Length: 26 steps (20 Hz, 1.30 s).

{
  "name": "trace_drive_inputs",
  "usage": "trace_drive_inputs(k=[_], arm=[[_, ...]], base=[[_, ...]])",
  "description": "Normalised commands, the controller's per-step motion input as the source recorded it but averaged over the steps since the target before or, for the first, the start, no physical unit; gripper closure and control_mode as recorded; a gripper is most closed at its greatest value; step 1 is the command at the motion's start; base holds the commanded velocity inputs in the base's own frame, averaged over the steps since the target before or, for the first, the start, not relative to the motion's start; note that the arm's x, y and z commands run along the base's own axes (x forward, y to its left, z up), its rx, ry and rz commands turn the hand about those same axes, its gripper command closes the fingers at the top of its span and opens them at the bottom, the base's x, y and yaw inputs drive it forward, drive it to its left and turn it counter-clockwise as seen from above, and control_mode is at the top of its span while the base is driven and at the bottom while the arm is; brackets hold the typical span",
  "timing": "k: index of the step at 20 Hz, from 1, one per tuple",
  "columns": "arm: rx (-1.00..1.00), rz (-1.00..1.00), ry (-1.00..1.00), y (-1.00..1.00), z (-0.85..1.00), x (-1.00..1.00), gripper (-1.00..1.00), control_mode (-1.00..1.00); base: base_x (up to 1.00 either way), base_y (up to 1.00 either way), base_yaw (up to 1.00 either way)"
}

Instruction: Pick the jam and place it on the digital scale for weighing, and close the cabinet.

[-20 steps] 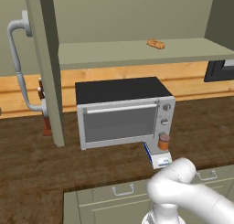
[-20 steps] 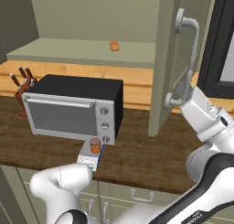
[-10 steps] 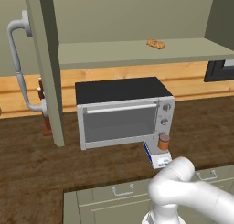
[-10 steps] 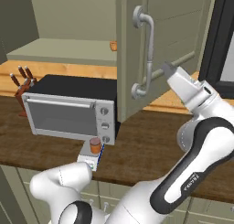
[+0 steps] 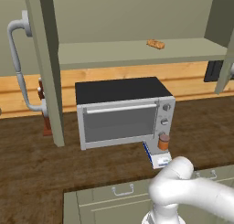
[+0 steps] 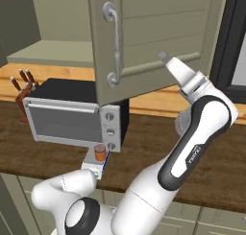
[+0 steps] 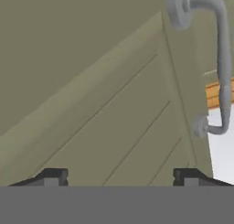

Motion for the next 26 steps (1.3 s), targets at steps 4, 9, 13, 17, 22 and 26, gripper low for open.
trace_drive_inputs(k=[4, 9, 13, 17, 22, 26], arm=[[0.0, -0.23, 0.08, 0.39, -0.3, 0.98, -1.0, -1.0], [0.0, -0.23, 0.12, 0.41, -0.43, 1.0, -1.0, -1.0], [0.0, -0.11, 0.12, 0.14, -0.24, 1.0, -1.0, -1.0], [0.0, 0.02, 0.05, -0.06, -0.12, 1.0, -1.0, -1.0], [0.0, 0.08, 0.06, -0.27, -0.22, 1.0, -1.0, -1.0], [0.0, 0.06, 0.08, -0.08, -0.25, 1.0, -1.0, -1.0]], base=[[0.0, 0.0, 0.0], [0.0, 0.0, 0.0], [0.0, 0.0, 0.0], [0.0, 0.0, 0.0], [0.0, 0.0, 0.0], [0.0, 0.0, 0.0]])
